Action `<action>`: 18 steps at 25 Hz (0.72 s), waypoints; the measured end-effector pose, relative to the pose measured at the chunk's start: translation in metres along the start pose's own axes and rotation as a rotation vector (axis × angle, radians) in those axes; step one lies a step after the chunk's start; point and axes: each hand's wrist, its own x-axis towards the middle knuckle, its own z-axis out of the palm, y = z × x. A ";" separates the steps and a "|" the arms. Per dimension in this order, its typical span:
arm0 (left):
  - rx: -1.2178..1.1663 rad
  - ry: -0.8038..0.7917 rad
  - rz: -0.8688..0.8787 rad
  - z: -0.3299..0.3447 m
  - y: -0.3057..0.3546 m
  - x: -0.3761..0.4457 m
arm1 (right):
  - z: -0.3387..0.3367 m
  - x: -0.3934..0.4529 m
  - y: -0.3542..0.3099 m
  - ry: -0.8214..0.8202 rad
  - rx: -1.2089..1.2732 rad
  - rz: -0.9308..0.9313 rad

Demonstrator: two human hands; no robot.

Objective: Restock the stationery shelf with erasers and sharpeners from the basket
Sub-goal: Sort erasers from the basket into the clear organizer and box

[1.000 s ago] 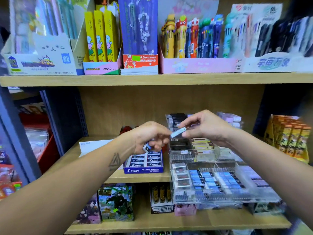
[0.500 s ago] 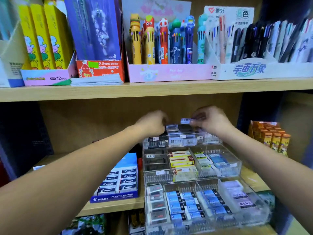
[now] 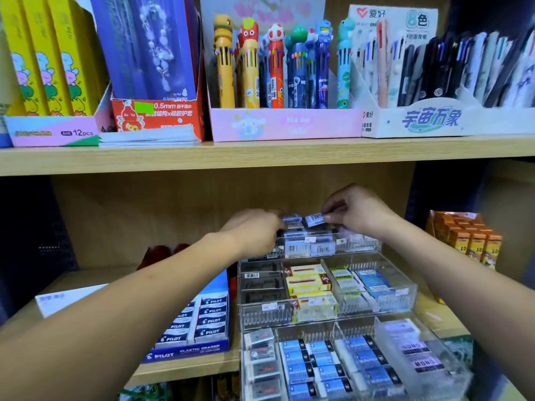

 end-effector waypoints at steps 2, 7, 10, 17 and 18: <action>-0.001 -0.024 -0.010 -0.004 0.002 -0.001 | -0.002 0.000 0.002 0.005 0.011 0.016; -0.068 -0.078 -0.039 -0.013 0.010 -0.002 | 0.010 0.008 -0.003 0.025 -0.037 -0.004; -0.099 -0.086 -0.062 -0.015 0.009 -0.001 | 0.025 0.014 -0.016 -0.003 -0.044 -0.018; -0.222 -0.041 -0.087 -0.018 0.001 -0.002 | 0.049 0.017 -0.025 0.003 -0.059 -0.037; -0.286 -0.004 -0.082 -0.022 -0.001 -0.003 | 0.046 0.014 -0.025 0.011 -0.057 -0.035</action>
